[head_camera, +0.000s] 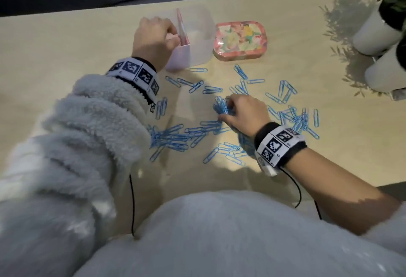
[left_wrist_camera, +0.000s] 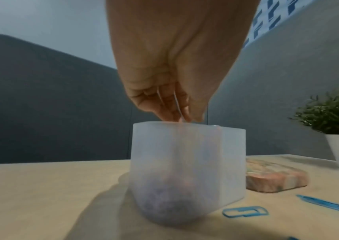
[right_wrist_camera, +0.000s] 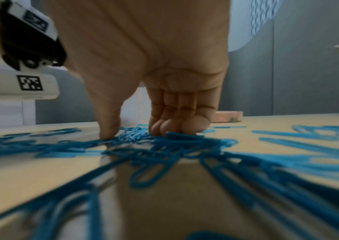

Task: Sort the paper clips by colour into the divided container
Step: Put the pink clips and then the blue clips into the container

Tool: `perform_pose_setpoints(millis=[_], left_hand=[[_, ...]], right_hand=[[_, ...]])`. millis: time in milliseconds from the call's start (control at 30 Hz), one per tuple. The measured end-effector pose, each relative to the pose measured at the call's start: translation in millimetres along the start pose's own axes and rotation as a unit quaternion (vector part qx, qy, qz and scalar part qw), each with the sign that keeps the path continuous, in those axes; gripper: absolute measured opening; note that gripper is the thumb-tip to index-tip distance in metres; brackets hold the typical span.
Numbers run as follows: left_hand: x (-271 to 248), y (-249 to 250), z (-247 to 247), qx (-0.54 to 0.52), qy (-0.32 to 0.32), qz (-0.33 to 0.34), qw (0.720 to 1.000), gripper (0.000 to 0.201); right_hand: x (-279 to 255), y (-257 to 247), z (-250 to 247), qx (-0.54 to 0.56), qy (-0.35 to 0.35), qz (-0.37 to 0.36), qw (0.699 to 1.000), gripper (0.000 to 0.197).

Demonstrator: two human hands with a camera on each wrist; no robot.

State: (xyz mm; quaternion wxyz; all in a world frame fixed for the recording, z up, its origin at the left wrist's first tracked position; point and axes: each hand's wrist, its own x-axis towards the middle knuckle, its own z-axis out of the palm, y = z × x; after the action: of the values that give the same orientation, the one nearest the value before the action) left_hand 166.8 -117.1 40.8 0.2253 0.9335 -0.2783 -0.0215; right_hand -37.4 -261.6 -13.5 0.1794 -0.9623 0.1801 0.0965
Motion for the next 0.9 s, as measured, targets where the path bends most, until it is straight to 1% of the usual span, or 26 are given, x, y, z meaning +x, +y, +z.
perform_pose_setpoints(millis=[33,67,100,167,233,300,333,433,467,500,533,567,600,633,667,700,767,800,833,867,900], left_hand=[[-4.5,-2.8,1.4,0.022,0.008,0.002,1.000,0.030],[-13.6,-5.7,2.0,0.032,0.032,0.011,0.999,0.031],[-26.5,-9.3,2.1,0.032,0.059,0.018,0.998,0.031],[-56.5,-21.9,1.3,0.012,0.084,0.008,0.996,0.027],[-88.8,-41.4,-1.3,0.004,0.071,-0.019,0.997,0.023],[-119.7,-64.4,-5.3,0.018,0.034,-0.043,0.998,0.020],[-134.4,-77.2,-5.3,0.027,0.008,-0.062,0.998,0.020],[-161.9,-100.9,-4.3,0.028,-0.079,-0.132,0.988,0.030],[-165.6,-103.7,-1.7,0.021,-0.095,-0.145,0.985,0.033],[-169.7,-107.1,-0.7,0.019,-0.091,-0.162,0.982,0.035],[-190.0,-119.6,-13.2,0.016,-0.061,-0.195,0.979,0.036],[-185.8,-117.0,-6.9,0.004,-0.057,-0.193,0.980,0.036],[-184.6,-114.8,-1.7,-0.011,-0.056,-0.184,0.981,0.034],[-182.5,-107.0,1.1,-0.028,-0.055,-0.172,0.983,0.031],[-179.5,-98.3,5.0,-0.040,-0.054,-0.161,0.985,0.028],[-176.9,-90.1,8.4,-0.055,-0.058,-0.152,0.985,0.025],[-175.3,-75.9,14.9,-0.087,-0.089,-0.128,0.984,0.021],[-175.1,-69.9,18.3,-0.104,-0.108,-0.112,0.982,0.020],[-174.7,-65.6,20.7,-0.115,-0.120,-0.100,0.981,0.020],[-173.7,-63.2,22.4,-0.121,-0.118,-0.099,0.981,0.021],[-171.4,-62.2,22.4,-0.117,-0.102,-0.104,0.982,0.023]], right_hand=[[0.2,1.2,2.0,0.019,-0.006,0.005,1.000,0.022],[1.6,3.6,2.6,0.053,-0.012,0.014,0.998,0.013],[3.6,7.3,2.2,0.096,-0.017,0.024,0.995,0.009],[6.9,18.6,-2.1,0.183,-0.018,0.046,0.982,0.012],[7.2,32.5,-11.0,0.246,0.007,0.064,0.967,0.016],[6.6,48.5,-20.9,0.267,0.041,0.065,0.961,0.022],[3.7,54.7,-25.2,0.266,0.040,0.064,0.961,0.023],[-5.3,66.0,-27.0,0.236,0.009,0.061,0.970,0.037],[-5.8,68.6,-29.6,0.235,0.002,0.070,0.970,0.038],[-7.6,65.9,-28.5,0.241,-0.008,0.066,0.968,0.035],[-4.8,42.1,-22.1,0.236,-0.029,0.032,0.971,0.027],[-4.8,42.2,-22.7,0.216,-0.022,0.036,0.976,0.016],[-2.2,37.3,-25.3,0.178,0.003,0.037,0.983,0.011],[-0.1,31.8,-24.5,0.118,0.027,0.028,0.992,0.014],[0.5,24.2,-23.0,0.058,0.030,0.007,0.998,0.017],[2.1,11.5,-23.0,0.017,0.026,-0.029,0.999,0.019],[14.8,-16.3,-19.7,-0.019,0.013,-0.106,0.994,0.022],[23.7,-29.5,-17.8,-0.027,0.013,-0.134,0.991,0.024],[32.6,-42.7,-16.4,-0.033,0.018,-0.146,0.989,0.026],[42.0,-54.4,-15.1,-0.039,0.025,-0.156,0.987,0.028],[50.5,-64.8,-14.6,-0.052,0.024,-0.160,0.985,0.030]])
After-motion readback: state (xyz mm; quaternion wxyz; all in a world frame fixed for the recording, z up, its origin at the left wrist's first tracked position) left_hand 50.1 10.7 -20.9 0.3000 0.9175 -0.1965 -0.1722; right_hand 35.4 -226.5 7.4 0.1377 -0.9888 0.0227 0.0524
